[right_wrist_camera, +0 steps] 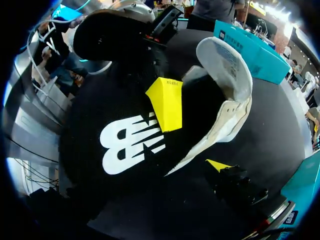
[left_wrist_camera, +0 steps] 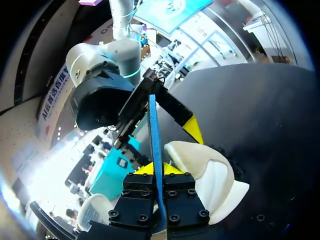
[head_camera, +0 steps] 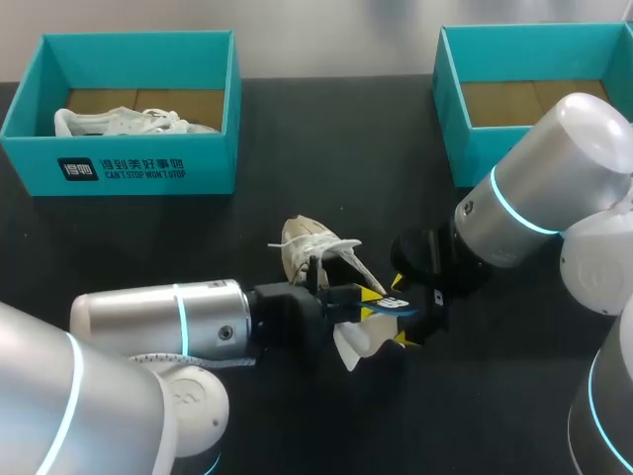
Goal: Take the shoe out of the shoebox, open the shoe tongue, remove and reinsert the insole, then place the shoe into the shoebox
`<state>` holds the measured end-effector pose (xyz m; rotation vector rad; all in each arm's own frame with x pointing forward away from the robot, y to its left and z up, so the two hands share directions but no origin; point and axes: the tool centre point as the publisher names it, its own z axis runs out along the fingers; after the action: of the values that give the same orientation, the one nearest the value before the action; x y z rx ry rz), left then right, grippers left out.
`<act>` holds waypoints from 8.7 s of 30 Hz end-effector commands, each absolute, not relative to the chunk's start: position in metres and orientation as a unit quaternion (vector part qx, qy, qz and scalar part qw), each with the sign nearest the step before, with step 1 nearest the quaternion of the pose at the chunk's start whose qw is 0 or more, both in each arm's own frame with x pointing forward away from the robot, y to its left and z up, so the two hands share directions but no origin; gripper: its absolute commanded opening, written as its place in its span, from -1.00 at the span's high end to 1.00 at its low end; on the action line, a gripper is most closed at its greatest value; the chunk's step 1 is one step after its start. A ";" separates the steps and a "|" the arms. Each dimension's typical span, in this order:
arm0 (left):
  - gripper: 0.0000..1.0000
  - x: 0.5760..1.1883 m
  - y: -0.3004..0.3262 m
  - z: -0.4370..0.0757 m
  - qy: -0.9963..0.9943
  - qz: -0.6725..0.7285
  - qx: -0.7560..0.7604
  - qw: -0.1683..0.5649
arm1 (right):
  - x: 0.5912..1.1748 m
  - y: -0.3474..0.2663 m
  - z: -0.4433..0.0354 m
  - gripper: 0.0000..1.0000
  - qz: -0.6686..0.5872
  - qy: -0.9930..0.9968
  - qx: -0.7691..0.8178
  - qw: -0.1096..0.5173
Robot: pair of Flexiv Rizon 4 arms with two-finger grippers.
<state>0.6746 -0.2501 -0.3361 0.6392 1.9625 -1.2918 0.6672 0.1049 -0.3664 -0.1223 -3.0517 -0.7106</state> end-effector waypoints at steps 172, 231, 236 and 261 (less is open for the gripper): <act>1.00 0.685 -0.230 -0.345 0.854 -0.261 0.396 0.214 | 0.666 0.105 -0.366 -1.00 -0.226 -0.973 -0.039 0.002; 0.42 0.723 -0.200 -0.316 0.857 -0.230 0.393 0.244 | 0.666 0.105 -0.366 -1.00 -0.226 -0.973 -0.039 0.002; 0.38 0.719 -0.197 -0.317 0.855 -0.232 0.402 0.230 | 0.666 0.105 -0.366 -1.00 -0.226 -0.973 -0.039 0.002; 1.00 0.715 -0.190 -0.349 0.866 -0.182 0.441 0.153 | 0.666 0.105 -0.366 -1.00 -0.226 -0.973 -0.039 0.002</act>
<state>0.7132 -0.1830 -0.3452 1.2567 2.4742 -0.5431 0.6671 0.1049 -0.3665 -0.1221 -3.0515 -0.7104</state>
